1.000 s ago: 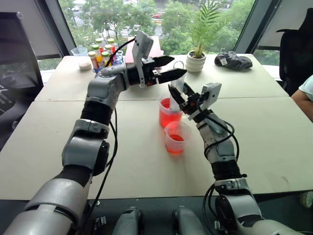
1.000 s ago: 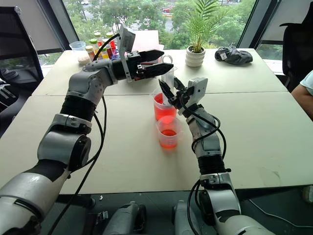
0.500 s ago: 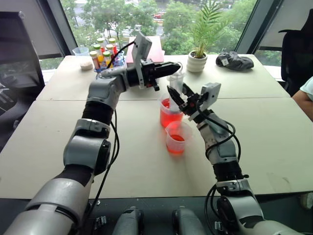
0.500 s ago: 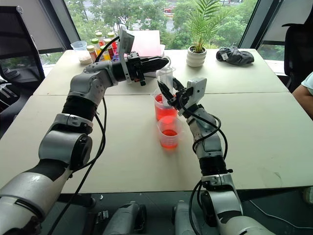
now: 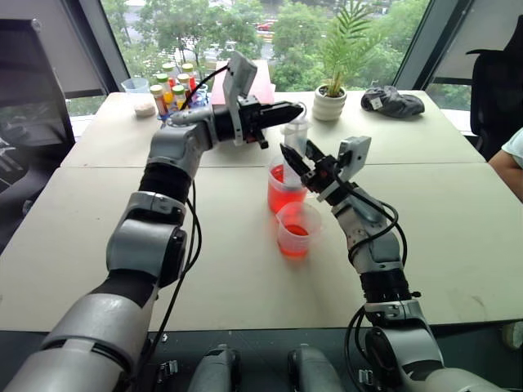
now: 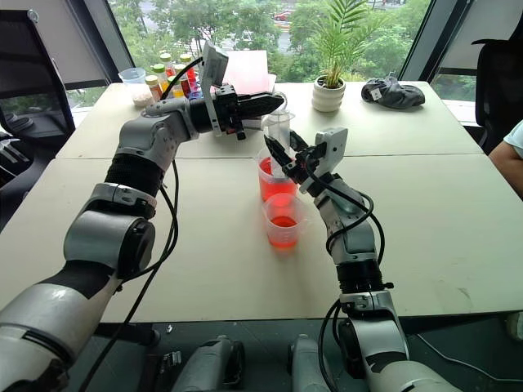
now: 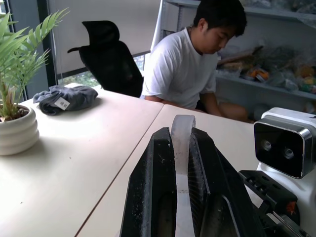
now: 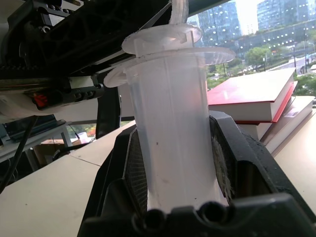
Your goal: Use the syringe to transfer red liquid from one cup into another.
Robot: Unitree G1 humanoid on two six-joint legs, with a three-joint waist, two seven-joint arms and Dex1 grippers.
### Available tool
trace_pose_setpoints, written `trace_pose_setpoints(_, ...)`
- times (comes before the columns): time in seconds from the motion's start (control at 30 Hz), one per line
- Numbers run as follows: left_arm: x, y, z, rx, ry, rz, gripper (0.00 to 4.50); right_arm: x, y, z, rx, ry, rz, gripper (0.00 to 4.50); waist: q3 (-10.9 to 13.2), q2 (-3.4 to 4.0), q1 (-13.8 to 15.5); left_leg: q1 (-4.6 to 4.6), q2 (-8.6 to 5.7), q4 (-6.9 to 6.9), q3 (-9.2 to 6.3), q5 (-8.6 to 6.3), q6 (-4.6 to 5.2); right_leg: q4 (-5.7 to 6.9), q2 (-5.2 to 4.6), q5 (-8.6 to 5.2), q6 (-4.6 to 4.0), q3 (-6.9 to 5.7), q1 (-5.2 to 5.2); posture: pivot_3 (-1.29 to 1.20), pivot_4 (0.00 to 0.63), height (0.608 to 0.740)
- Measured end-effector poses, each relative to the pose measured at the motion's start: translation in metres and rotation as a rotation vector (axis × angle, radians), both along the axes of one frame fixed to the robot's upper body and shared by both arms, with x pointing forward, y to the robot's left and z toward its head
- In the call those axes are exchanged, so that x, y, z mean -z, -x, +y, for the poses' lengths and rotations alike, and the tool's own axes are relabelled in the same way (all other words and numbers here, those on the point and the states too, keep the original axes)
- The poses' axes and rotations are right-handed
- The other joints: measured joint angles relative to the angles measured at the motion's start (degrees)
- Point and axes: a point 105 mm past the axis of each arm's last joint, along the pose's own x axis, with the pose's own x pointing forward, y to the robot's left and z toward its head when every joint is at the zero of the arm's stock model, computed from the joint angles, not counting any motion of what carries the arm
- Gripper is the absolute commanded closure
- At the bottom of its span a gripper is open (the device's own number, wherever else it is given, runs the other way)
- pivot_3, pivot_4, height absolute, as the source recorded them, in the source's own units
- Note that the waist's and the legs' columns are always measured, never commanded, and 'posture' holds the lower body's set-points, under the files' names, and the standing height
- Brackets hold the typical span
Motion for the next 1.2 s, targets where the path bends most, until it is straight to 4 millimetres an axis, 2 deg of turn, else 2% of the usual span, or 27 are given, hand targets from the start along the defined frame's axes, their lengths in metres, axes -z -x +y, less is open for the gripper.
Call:
trace_pose_setpoints(0.5, -0.019, 0.0, 0.007, -0.02, -0.003, -0.062, 4.48, -0.006, -0.002, 0.004, -0.014, -0.006, -0.017, 3.06, 0.0, 0.0, -0.03, 0.0, 0.0, 0.0, 0.0, 0.0, 0.0, 0.0, 0.01, 0.0, 0.0, 0.0, 0.0, 0.0, 0.15, 0.74)
trace_pose_setpoints(0.93, -0.022, 0.0, 0.011, -0.032, 0.003, -0.071, 4.48, -0.003, -0.003, 0.007, -0.028, 0.003, -0.014, 3.06, 0.0, 0.0, -0.06, 0.0, 0.0, 0.0, -0.01, 0.0, 0.0, 0.01, 0.01, 0.0, 0.0, 0.0, 0.0, 0.0, 0.15, 0.74)
trace_pose_setpoints(1.03, -0.026, -0.002, 0.016, -0.055, 0.015, -0.083, 3.29, -0.004, -0.003, 0.009, -0.038, 0.008, -0.018, 3.06, 0.0, 0.0, -0.08, 0.0, 0.01, 0.0, -0.01, 0.0, 0.0, 0.01, 0.01, 0.0, 0.0, 0.0, 0.0, 0.0, 0.15, 0.74)
trace_pose_setpoints(1.2, -0.042, 0.002, 0.028, -0.086, 0.038, -0.141, 0.73, -0.013, -0.001, 0.01, -0.055, 0.022, -0.055, 3.06, 0.0, 0.0, -0.14, 0.0, 0.02, 0.0, -0.01, 0.0, 0.0, 0.03, 0.02, 0.0, 0.0, 0.01, -0.02, 0.0, 0.15, 0.74)
